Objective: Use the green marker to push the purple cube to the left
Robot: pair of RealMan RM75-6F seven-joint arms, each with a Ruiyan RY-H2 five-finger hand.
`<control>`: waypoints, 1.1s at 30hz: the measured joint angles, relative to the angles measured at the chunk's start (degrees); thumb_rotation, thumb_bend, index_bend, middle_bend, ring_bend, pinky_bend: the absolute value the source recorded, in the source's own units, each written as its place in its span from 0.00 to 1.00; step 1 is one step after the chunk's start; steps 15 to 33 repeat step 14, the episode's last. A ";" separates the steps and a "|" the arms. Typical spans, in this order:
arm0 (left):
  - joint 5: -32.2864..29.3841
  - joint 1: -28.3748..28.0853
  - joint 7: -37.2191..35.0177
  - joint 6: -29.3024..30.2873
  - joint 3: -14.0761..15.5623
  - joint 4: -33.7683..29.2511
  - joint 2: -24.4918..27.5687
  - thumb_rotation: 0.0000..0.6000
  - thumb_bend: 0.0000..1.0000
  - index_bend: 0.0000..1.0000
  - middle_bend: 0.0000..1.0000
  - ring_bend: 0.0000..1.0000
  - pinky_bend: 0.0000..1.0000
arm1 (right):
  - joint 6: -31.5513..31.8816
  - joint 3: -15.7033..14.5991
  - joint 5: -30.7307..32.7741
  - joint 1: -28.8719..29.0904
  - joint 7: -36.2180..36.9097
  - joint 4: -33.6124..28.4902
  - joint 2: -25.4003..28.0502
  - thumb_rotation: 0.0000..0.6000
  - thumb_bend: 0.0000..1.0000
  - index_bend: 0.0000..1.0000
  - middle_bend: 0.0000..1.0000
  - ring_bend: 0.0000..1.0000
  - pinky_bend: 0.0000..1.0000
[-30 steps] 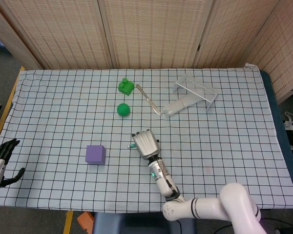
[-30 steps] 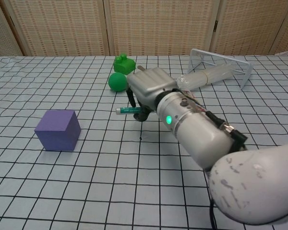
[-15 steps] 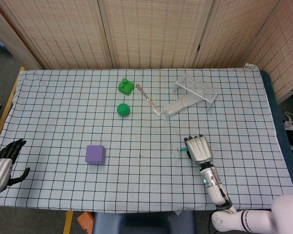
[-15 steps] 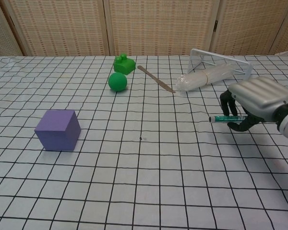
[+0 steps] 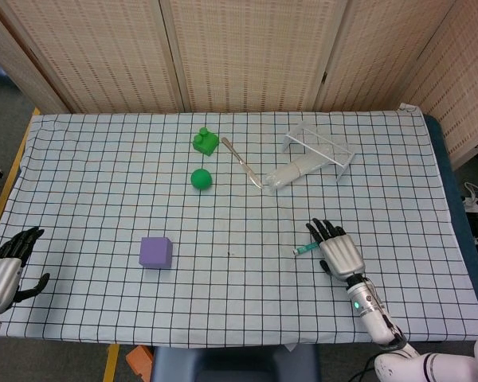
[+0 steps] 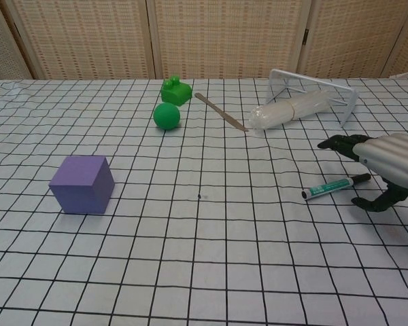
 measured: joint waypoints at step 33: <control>-1.35 0.73 5.96 1.71 -0.47 -0.91 -0.86 1.00 0.38 0.00 0.00 0.00 0.12 | 23.46 -4.16 -17.09 -16.76 22.58 4.24 9.51 1.00 0.16 0.00 0.00 0.00 0.00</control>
